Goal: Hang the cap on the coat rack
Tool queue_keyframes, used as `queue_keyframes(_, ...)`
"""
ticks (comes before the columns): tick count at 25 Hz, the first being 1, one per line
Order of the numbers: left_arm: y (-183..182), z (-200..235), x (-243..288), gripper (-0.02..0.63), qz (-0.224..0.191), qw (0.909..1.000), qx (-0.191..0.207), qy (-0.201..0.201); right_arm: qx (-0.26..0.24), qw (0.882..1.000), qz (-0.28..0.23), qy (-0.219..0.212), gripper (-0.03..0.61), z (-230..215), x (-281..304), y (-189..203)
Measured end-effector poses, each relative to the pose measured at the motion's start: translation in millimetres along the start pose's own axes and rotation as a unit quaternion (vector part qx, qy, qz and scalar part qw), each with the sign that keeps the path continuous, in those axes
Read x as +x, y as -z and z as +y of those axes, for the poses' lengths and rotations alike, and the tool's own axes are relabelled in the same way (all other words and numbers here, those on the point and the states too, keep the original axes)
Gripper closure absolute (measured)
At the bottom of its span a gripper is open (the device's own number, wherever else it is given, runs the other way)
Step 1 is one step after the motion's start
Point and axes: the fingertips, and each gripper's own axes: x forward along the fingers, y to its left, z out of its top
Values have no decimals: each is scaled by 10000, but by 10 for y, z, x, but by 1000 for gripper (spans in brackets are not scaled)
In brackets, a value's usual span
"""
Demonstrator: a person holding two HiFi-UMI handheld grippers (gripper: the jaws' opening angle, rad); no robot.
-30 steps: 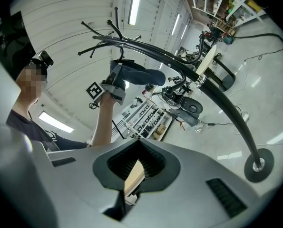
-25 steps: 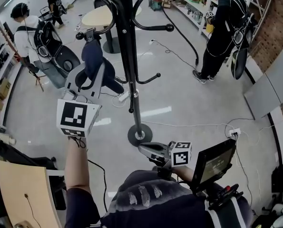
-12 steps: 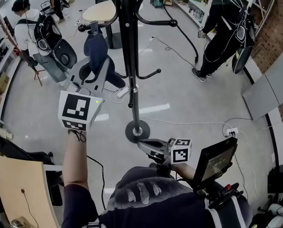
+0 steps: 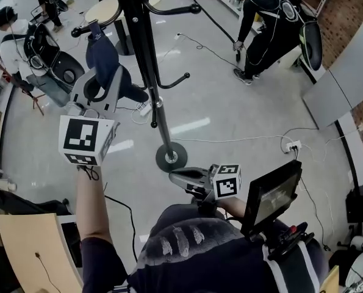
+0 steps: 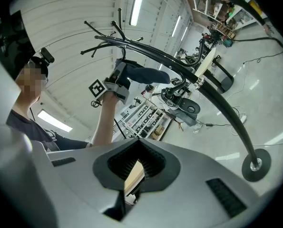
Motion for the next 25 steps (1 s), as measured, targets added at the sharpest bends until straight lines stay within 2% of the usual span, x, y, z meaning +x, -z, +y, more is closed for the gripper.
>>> queue_keyframes(25,15,-152,145,575,64,9995,-40,307,85,9999,-117,-20,575,19,-30,44)
